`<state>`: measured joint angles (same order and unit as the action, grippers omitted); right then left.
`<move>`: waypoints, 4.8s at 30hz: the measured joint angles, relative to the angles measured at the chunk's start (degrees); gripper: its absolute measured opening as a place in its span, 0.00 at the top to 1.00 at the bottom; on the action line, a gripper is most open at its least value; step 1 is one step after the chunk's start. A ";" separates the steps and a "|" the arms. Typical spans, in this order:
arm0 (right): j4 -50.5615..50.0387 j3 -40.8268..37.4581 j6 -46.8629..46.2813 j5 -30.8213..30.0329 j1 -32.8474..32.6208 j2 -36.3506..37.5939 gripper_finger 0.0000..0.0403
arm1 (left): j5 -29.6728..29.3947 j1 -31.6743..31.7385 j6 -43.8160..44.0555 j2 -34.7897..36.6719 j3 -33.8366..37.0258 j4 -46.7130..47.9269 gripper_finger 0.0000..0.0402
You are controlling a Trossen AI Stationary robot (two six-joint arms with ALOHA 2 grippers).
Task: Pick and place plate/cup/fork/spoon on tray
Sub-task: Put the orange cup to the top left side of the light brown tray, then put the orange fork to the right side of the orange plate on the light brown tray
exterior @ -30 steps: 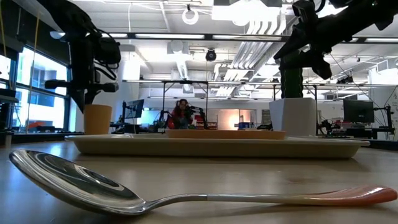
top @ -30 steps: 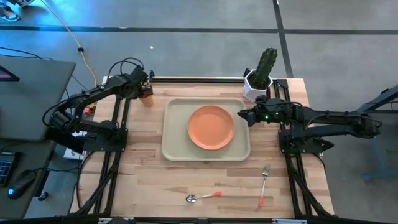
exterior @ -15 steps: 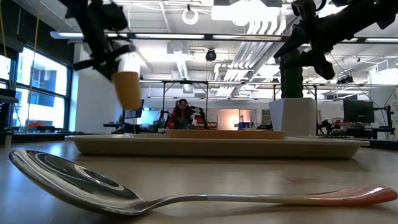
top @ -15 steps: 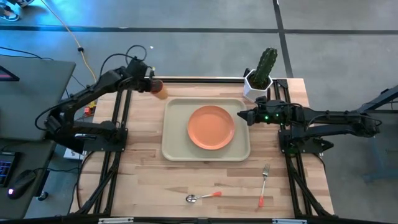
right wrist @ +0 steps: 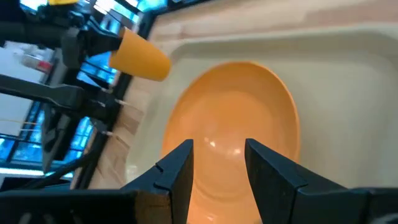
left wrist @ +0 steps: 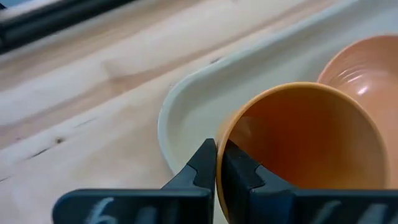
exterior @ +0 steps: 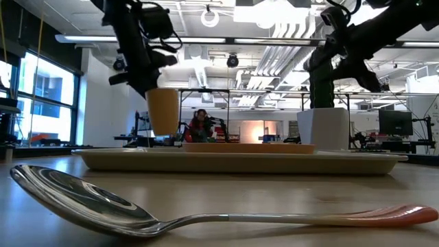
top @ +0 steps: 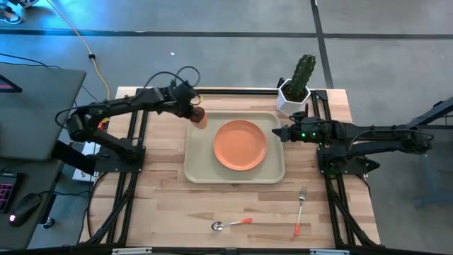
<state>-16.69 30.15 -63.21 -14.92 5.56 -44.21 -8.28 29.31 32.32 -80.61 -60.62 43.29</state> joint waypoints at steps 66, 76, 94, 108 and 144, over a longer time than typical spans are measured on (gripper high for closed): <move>-37.07 28.15 -37.30 -10.84 -31.72 -34.85 0.81 | -9.09 -21.41 -15.59 20.63 -0.43 -15.09 0.71; -59.31 43.71 -42.98 7.89 -38.50 -52.49 0.79 | -17.35 -36.56 -6.69 23.54 5.43 -19.44 0.71; -36.46 16.45 -64.69 10.72 -55.62 -38.77 0.58 | -40.43 -64.54 20.56 11.16 5.52 -28.10 0.71; -29.41 22.67 -65.39 13.22 -60.71 -54.01 0.58 | -34.62 -68.31 32.64 -3.23 0.43 -28.26 0.71; -67.85 52.31 -59.27 -7.86 -54.89 -53.57 1.00 | -21.80 -51.31 23.87 0.10 0.47 -25.51 0.71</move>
<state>-84.54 82.46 -122.48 -22.78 -49.34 -97.78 -30.07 -22.00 56.18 -80.50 -60.15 17.79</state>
